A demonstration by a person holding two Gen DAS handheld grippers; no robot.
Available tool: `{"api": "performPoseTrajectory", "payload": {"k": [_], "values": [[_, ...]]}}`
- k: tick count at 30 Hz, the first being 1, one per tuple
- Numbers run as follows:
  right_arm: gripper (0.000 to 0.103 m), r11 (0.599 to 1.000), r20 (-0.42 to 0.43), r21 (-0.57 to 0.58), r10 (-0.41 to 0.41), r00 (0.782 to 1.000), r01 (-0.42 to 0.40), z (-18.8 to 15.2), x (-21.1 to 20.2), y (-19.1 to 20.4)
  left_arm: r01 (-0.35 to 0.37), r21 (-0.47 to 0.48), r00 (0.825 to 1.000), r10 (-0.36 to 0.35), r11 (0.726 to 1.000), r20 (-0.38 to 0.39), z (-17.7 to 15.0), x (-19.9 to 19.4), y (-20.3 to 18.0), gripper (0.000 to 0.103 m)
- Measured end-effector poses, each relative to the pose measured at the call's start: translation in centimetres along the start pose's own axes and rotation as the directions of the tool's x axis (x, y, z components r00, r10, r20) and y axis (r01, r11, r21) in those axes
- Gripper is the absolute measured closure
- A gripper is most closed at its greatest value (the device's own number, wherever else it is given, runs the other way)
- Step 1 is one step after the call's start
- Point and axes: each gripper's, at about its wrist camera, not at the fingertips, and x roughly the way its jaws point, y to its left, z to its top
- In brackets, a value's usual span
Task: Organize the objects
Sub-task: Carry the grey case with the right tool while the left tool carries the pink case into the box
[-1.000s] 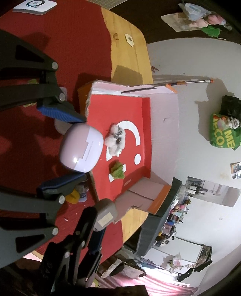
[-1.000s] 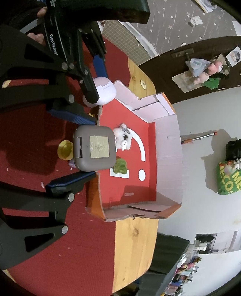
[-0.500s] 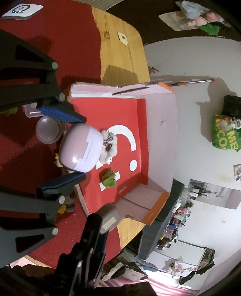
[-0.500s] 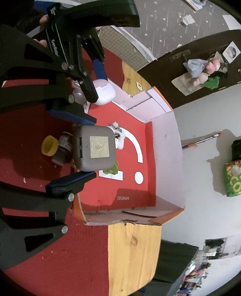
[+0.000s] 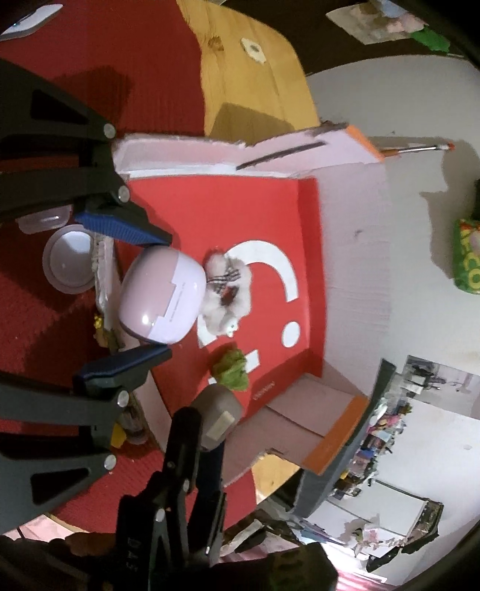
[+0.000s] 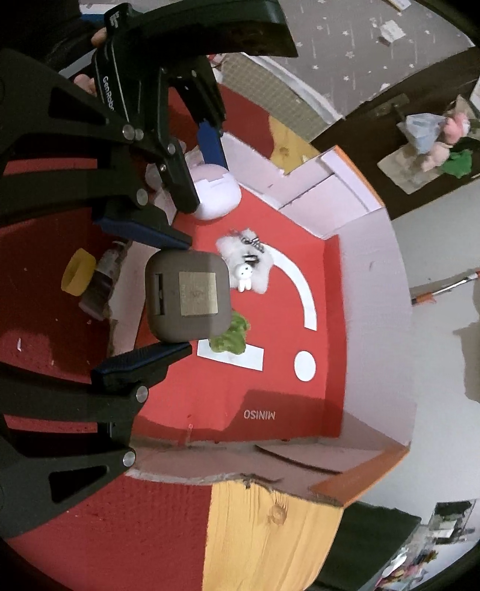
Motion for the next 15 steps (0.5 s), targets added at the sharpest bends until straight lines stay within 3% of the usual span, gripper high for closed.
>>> {"api": "performPoseTrajectory", "payload": {"k": [7, 15], "values": [[0.054, 1.000, -0.051, -0.023, -0.017, 0.999, 0.016, 0.6, 1.1, 0.2, 0.016, 0.008, 1.000, -0.015, 1.000, -0.021, 0.6, 0.8, 0.2, 0.047], [0.054, 0.998, -0.093, -0.045, -0.049, 0.994, 0.045, 1.1, 1.9, 0.3, -0.018, 0.043, 0.999, 0.020, 0.999, -0.032, 1.0, 1.3, 0.3, 0.047]]}}
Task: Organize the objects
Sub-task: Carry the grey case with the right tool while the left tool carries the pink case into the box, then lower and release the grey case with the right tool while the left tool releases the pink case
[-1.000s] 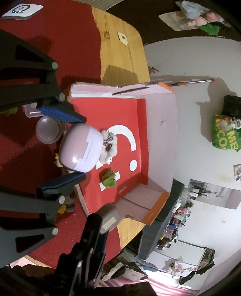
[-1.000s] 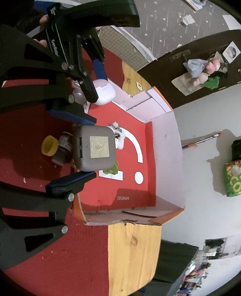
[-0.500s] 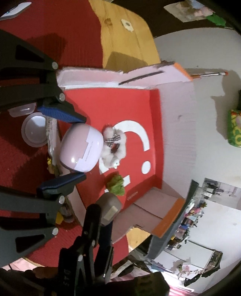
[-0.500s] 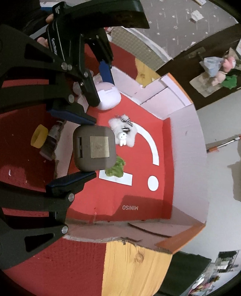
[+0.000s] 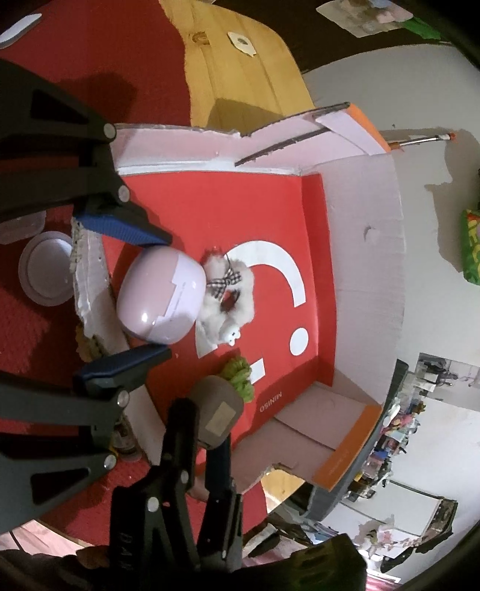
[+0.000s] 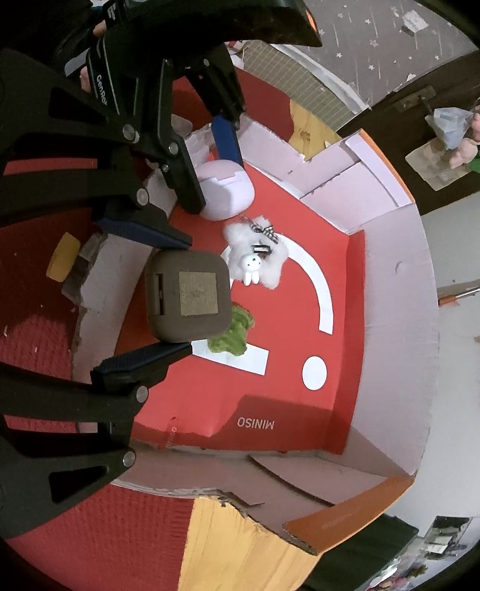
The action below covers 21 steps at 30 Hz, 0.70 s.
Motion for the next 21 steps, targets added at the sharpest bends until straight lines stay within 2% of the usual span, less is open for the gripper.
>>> {"api": "performPoseTrajectory", "payload": {"k": [12, 17, 21], "values": [[0.054, 1.000, -0.024, 0.000, -0.016, 1.000, 0.016, 0.5, 0.0, -0.1, 0.000, 0.048, 1.000, 0.001, 0.999, -0.024, 1.0, 0.5, -0.2, 0.047], [0.054, 1.000, -0.013, 0.008, -0.011, 1.000, 0.011, 0.8, 0.3, -0.1, 0.014, 0.030, 0.999, -0.013, 0.999, -0.039, 1.3, 1.2, 0.2, 0.047], [0.054, 1.000, 0.017, 0.017, -0.015, 1.000, 0.015, 1.0, 0.6, -0.1, 0.015, 0.012, 1.000, -0.015, 1.000, -0.020, 1.7, 1.4, 0.5, 0.047]]}}
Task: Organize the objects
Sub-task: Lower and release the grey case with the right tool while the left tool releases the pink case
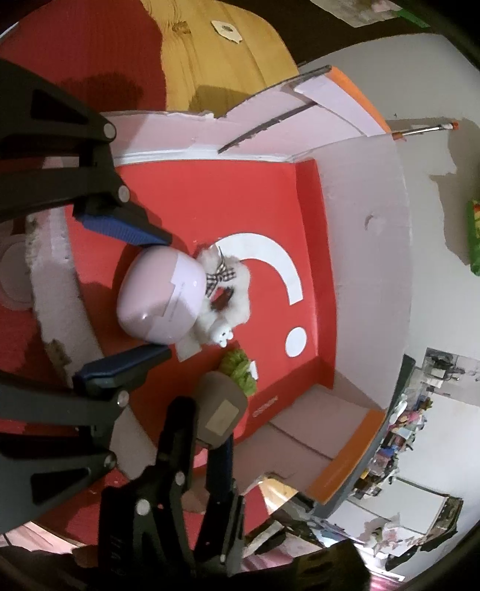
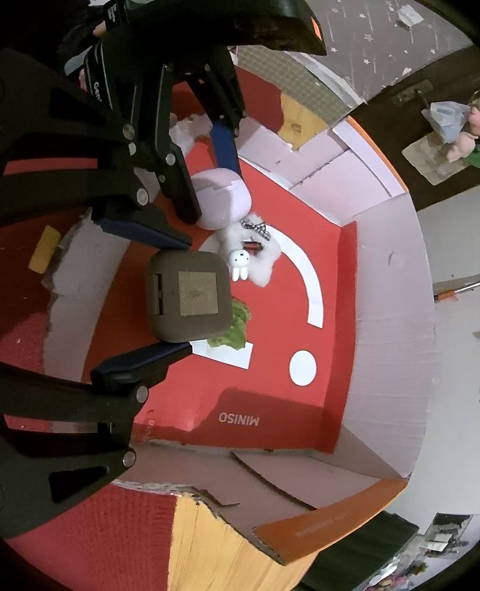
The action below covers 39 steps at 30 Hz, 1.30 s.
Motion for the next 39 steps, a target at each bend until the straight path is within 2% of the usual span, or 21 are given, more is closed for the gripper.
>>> {"api": "performPoseTrajectory", "payload": {"k": [9, 14, 19, 25, 39], "values": [[0.054, 0.999, 0.077, 0.041, -0.027, 0.997, 0.024, 0.3, 0.5, -0.4, -0.032, -0.037, 0.999, 0.033, 0.999, 0.020, 0.6, 1.0, 0.7, 0.047], [0.054, 0.999, 0.063, 0.042, -0.029, 0.998, 0.027, 0.2, 1.3, -0.1, -0.030, -0.058, 0.999, 0.031, 0.998, 0.022, 0.8, 1.1, 1.0, 0.047], [0.054, 0.997, 0.057, 0.036, -0.077, 0.995, 0.075, 0.1, 1.4, -0.2, -0.033, -0.053, 0.999, 0.034, 0.998, 0.021, 0.7, 1.1, 0.9, 0.047], [0.054, 0.997, 0.037, 0.054, -0.064, 0.997, 0.062, -0.2, 2.0, -0.8, -0.033, -0.052, 0.999, 0.034, 0.998, 0.021, 0.7, 1.1, 0.9, 0.047], [0.054, 0.997, 0.050, 0.060, -0.050, 0.997, 0.047, -0.5, 2.0, -1.0, -0.033, -0.053, 0.999, 0.034, 0.998, 0.020, 0.6, 1.0, 0.9, 0.047]]}}
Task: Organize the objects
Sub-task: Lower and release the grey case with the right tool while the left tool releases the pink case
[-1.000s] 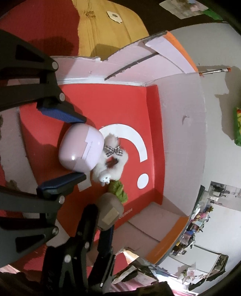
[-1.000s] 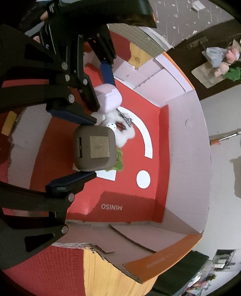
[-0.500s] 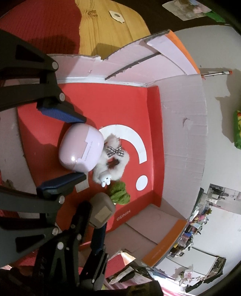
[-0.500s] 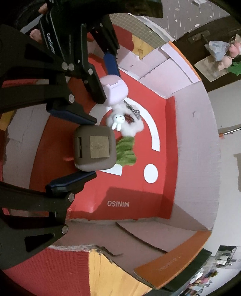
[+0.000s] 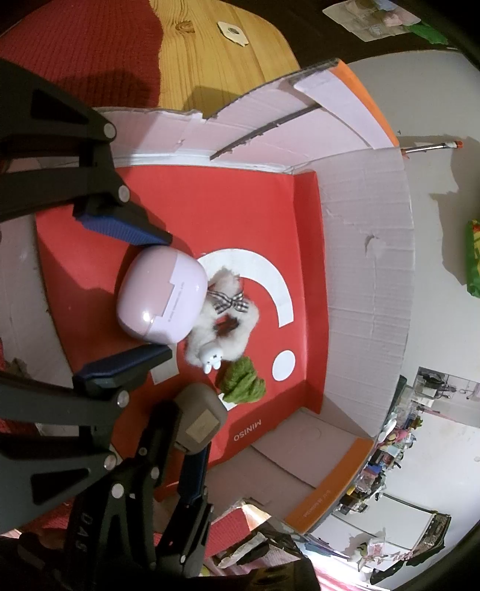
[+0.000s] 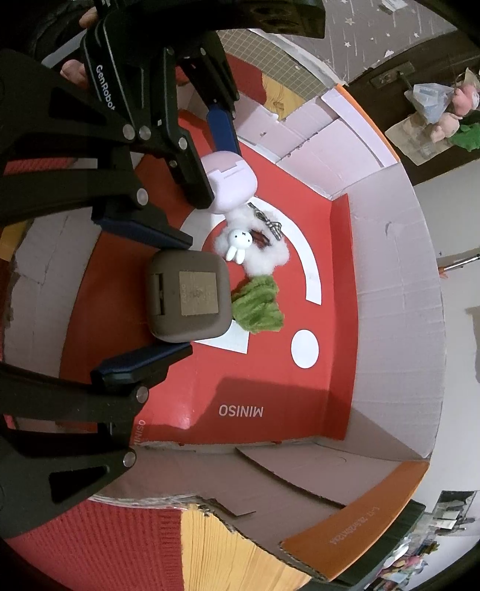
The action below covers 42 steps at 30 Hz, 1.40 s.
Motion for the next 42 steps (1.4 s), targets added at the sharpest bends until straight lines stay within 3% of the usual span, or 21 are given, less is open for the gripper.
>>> {"api": "performPoseTrajectory", "payload": {"k": [20, 24, 29, 33, 39, 42], "values": [[0.052, 1.000, 0.018, 0.002, 0.008, 1.000, -0.008, -0.4, -1.3, 0.4, 0.001, -0.007, 1.000, -0.001, 1.000, 0.030, -0.4, -1.0, -0.4, 0.047], [0.046, 1.000, 0.035, 0.000, 0.008, 0.999, -0.008, -0.6, -1.9, 0.5, -0.002, -0.005, 0.998, 0.002, 1.000, 0.056, -0.4, -2.0, -0.4, 0.046], [0.046, 1.000, 0.052, 0.003, 0.013, 0.999, -0.013, -0.9, -2.8, 0.8, -0.009, 0.001, 0.998, 0.009, 1.000, 0.070, -0.8, -2.8, -0.7, 0.046], [0.037, 1.000, 0.065, 0.000, 0.018, 0.998, -0.018, -1.3, -3.5, 1.1, -0.029, 0.003, 0.995, 0.029, 1.000, 0.091, -1.2, -3.5, -0.8, 0.037], [0.037, 0.999, 0.084, 0.002, 0.032, 0.996, -0.033, -1.9, -4.9, 1.4, -0.037, -0.004, 0.994, 0.038, 0.999, 0.107, -1.9, -4.5, -0.9, 0.037], [0.028, 0.999, 0.099, 0.000, 0.032, 0.995, -0.032, -2.2, -5.6, 1.8, -0.041, -0.006, 0.993, 0.042, 0.999, 0.115, -2.3, -4.9, -0.9, 0.035]]}}
